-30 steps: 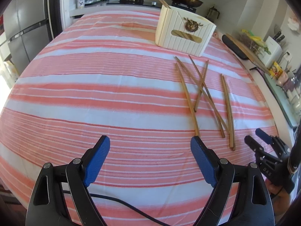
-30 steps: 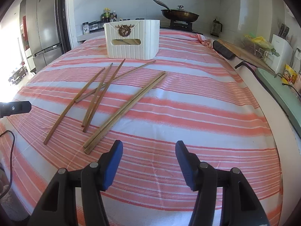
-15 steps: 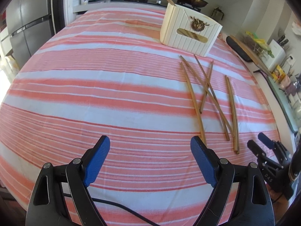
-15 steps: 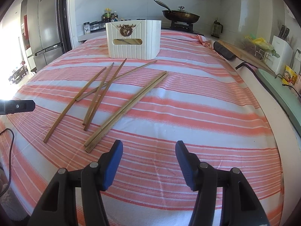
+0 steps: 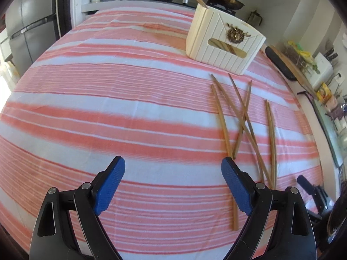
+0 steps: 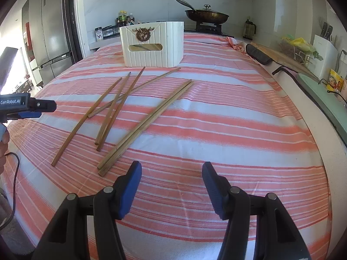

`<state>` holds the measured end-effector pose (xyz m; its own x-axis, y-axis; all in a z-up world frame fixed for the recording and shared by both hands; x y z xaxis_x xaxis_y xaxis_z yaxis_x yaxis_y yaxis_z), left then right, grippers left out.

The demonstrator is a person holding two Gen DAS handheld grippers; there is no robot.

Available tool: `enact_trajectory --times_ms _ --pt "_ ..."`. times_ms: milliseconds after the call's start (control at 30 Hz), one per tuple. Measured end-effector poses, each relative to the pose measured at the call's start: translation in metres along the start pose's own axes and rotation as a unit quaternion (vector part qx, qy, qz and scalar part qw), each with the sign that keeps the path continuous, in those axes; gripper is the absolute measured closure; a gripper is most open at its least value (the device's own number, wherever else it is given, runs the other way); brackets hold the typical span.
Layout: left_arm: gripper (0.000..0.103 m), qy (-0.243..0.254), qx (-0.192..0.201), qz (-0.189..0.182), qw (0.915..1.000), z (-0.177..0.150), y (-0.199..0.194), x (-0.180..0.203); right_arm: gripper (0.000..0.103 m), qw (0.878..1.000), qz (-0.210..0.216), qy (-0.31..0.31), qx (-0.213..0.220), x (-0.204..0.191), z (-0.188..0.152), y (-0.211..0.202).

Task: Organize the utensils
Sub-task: 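Move both open tools back over the remaining chopsticks, then grasp a chopstick with the right tool while the left tool grasps another chopstick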

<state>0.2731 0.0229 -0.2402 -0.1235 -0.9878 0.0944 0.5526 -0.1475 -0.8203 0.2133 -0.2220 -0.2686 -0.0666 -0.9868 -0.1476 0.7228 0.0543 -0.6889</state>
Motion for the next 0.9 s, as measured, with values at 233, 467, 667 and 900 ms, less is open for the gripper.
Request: enact_trajectory --times_ms 233,467,667,900 --pt "0.012 0.008 0.003 0.011 0.9999 0.039 0.033 0.016 0.044 1.000 0.002 0.005 0.003 0.000 0.000 0.000" --pt "0.012 0.056 -0.007 0.072 0.9958 0.057 0.061 0.024 0.044 0.991 0.045 0.118 -0.038 0.009 0.034 0.009" --pt "0.012 0.056 -0.006 0.082 0.9950 0.054 0.061 0.018 0.044 0.991 0.001 0.101 -0.082 -0.007 0.053 0.055" --pt "0.011 0.065 -0.010 0.092 0.9936 0.047 0.066 0.018 0.044 0.994 -0.048 0.055 -0.077 -0.019 0.057 0.064"
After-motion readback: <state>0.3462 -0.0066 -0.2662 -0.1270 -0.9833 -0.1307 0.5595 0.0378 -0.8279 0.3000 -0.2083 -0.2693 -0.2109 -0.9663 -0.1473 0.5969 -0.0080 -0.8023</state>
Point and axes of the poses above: each gripper's, at about its wrist camera, not at the fingertips, and y roughly the way its jaws point, x to its right, z to its top, the point moved 7 cm from there along y, roughly the way its jaws point, and after that the axes turned 14 degrees about y, right-handed, at the moved point
